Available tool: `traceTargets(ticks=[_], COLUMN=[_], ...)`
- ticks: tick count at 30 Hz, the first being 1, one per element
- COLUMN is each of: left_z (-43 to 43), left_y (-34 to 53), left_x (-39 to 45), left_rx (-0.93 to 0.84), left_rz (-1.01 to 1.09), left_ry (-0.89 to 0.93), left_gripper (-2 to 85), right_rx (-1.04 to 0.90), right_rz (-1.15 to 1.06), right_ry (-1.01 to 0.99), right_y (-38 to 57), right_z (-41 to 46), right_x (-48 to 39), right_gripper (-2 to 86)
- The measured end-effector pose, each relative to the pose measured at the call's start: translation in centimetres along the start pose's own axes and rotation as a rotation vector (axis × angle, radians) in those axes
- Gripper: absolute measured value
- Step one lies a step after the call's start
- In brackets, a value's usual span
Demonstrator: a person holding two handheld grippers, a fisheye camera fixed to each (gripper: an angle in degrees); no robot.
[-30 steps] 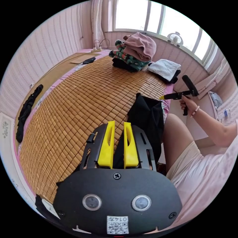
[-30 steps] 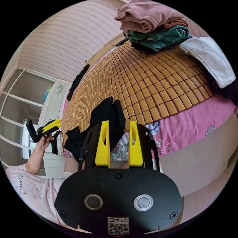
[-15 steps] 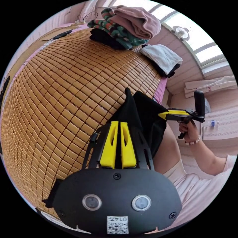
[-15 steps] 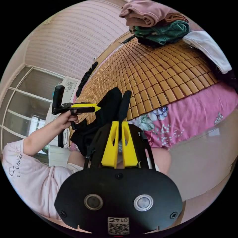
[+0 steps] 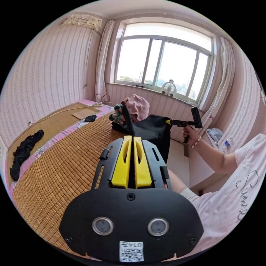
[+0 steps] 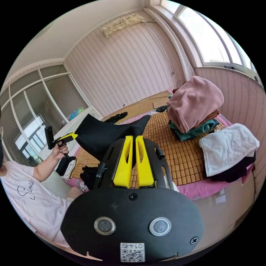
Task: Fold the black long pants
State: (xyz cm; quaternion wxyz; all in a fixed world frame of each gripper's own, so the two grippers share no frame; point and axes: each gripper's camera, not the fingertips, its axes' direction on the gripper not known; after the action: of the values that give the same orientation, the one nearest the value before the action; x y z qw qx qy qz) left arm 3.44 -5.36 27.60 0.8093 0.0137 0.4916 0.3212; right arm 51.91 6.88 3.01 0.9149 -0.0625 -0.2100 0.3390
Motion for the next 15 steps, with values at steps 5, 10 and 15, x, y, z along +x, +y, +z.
traceTargets(ticks=[5, 10, 15], left_z=[-12.4, -26.5, -30.6], left_y=[-8.4, -7.8, 0.9], left_x=[7.6, 10.7, 8.1], left_rx=[0.467, 0.794, 0.707], left_rz=[0.148, 0.234, 0.141], left_ry=[0.159, 0.05, -0.22], left_gripper=[-1.0, -1.0, -1.0], right_rx=[0.385, 0.454, 0.147], right_rz=[-0.297, -0.597, -0.745], right_ry=[0.088, -0.033, -0.052], right_y=[-16.2, -24.4, -22.7], right_z=[-13.3, -15.8, -0.9], right_x=[-13.6, -31.1, -39.3], right_gripper=[0.7, 0.7, 0.6])
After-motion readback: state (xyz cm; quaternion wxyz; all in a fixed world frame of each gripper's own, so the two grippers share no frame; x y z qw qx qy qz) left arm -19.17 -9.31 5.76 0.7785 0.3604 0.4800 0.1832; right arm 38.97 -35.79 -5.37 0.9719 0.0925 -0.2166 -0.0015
